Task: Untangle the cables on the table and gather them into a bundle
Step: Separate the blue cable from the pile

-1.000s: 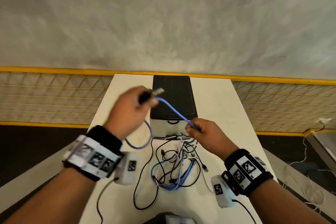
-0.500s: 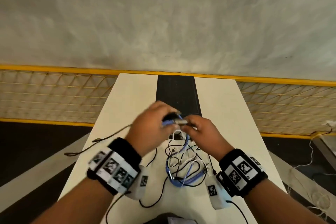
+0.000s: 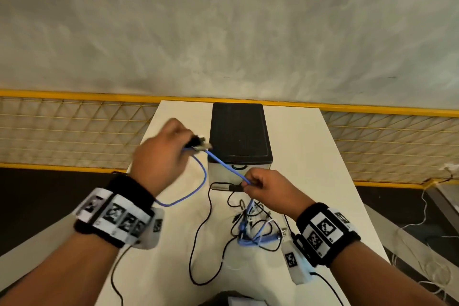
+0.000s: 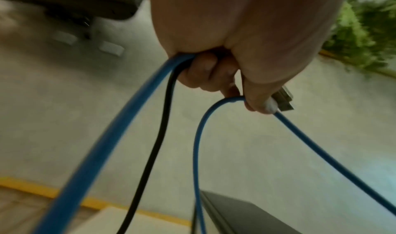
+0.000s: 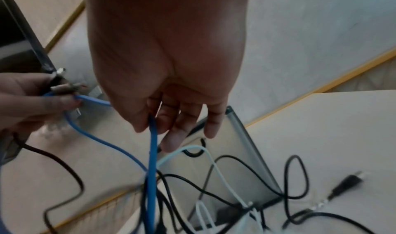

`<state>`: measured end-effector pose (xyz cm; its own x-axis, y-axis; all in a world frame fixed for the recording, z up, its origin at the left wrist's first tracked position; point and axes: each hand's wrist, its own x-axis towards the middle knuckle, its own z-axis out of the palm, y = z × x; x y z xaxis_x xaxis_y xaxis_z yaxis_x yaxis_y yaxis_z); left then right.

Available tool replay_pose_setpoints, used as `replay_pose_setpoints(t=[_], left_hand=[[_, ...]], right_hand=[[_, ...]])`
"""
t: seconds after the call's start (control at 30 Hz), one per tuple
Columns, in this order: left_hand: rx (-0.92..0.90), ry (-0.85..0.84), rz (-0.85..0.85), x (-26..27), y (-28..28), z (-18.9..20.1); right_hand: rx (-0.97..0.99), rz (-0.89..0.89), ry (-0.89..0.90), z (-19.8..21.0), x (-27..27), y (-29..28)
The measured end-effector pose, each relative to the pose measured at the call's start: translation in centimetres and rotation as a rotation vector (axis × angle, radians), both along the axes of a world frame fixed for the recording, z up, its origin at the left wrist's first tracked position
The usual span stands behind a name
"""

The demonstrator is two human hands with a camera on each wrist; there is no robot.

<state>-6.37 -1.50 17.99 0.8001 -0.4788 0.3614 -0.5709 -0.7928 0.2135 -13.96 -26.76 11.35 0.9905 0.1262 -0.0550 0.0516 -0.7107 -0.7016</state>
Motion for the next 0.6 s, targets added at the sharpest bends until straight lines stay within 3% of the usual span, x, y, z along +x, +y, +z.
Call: replay_pose_setpoints(t=[0.23,0.3,0.37,0.5,0.6], left_hand=[[-0.189,-0.155,0.365,3.8,8.6,3.9],[-0.207,-0.138,0.442,5.4,11.5,4.4],[-0.104,-0.055,0.466,6.7,13.8,3.9],[-0.112,0.003,0.528,4.2,10.1,4.1],[-0.290,-0.013,0.273,0.8,4.7,3.3]], right_hand=[[-0.320,-0.151,0.036,-1.3,0.3,-1.3],[-0.289,-0.219,0.068,-1.7,0.1,-2.1],[-0.206,-0.220,0.042,-1.8,-0.1,-2.4],[0.058,-0.219,-0.015,-1.0,-0.3,-1.8],[0.121,-0.163,-0.021,-0.5,-0.3,-1.3]])
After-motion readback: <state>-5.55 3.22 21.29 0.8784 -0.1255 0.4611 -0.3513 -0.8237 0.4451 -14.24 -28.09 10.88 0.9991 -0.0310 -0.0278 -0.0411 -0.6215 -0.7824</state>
